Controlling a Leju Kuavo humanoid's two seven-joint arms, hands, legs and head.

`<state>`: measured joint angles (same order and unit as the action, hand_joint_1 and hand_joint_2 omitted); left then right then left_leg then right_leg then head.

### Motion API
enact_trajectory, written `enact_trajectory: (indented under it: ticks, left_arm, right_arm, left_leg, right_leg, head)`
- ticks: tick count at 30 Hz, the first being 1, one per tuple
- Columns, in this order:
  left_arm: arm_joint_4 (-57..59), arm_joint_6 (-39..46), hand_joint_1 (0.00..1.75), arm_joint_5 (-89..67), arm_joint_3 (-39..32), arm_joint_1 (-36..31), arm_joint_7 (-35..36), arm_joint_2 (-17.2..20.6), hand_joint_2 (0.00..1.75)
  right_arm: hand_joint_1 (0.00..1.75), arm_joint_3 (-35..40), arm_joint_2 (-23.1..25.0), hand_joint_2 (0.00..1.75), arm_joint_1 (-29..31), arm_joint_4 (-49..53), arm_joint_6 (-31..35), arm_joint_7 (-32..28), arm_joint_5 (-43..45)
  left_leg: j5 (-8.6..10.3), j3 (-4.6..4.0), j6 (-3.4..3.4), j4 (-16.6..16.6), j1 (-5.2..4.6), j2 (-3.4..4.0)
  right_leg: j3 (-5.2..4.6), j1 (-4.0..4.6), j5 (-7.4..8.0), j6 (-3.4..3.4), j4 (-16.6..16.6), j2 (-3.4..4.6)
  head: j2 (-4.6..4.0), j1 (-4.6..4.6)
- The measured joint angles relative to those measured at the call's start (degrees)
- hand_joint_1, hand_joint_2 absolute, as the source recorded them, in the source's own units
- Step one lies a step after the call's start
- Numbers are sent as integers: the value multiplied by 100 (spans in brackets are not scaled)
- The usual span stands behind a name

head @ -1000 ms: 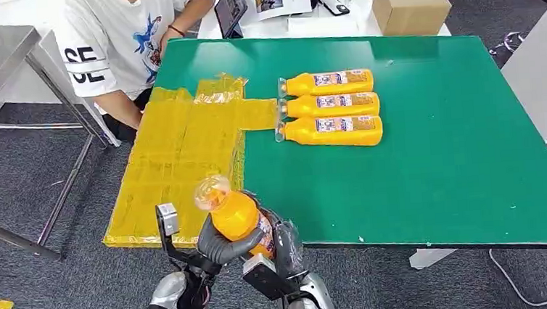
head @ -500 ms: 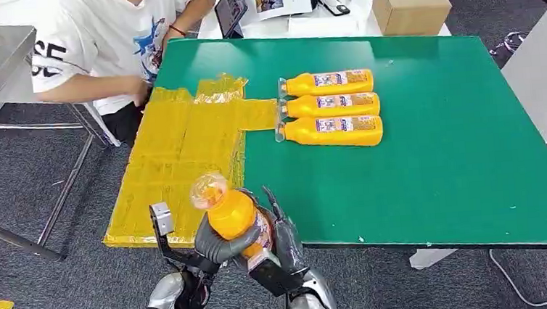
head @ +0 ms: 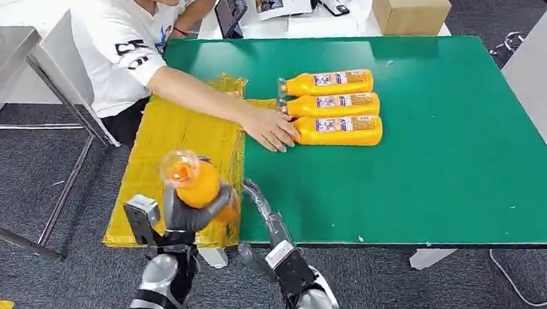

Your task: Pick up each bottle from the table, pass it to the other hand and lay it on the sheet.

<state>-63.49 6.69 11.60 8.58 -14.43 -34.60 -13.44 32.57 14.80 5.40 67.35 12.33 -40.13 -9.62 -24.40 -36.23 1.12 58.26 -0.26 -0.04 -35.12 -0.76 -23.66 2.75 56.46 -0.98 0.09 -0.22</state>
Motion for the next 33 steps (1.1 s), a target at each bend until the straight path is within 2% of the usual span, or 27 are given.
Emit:
enact_trajectory:
  ticks: [5, 11, 19, 23, 33]
  left_arm:
    - [175, 737, 175, -722, -478, -199, -315, 31, 175]
    - [310, 1650, 175, -1769, -636, -405, -395, 81, 175]
    - [993, 2452, 175, -4100, -535, -897, 50, 378, 175]
    - [1619, 2463, 175, -5172, -330, -1202, 204, 653, 175]
    - [2646, 2091, 175, -6031, 31, -1484, 46, 1156, 175]
  right_arm:
    - [0, -46, -61, 0, -195, 776, 385, 0, -24]
    - [0, -120, -92, 0, -284, 1554, 879, 0, 182]
    - [0, -297, -111, 0, -304, 2314, 1152, 0, 459]
    - [0, -352, -114, 0, -294, 2386, 979, 0, 529]
    - [0, -415, -114, 0, -251, 2366, 571, 0, 651]
  left_leg:
    - [0, 0, 0, 0, -1, 10]
    - [0, -1, 0, 0, -4, 5]
    - [1, 1, 0, 0, -2, 8]
    - [1, 1, -1, 0, -2, 12]
    - [0, -1, -1, 0, -2, 11]
  right_leg:
    - [0, -2, 1, 0, 2, 4]
    - [0, -3, 1, 1, 0, 2]
    - [0, -2, 1, 1, 1, 3]
    - [0, -2, 2, 1, 4, 4]
    - [0, -2, 1, 1, 3, 4]
  head:
    - [0, 0]
    - [0, 0]
    - [0, 0]
    - [0, -2]
    - [0, 0]
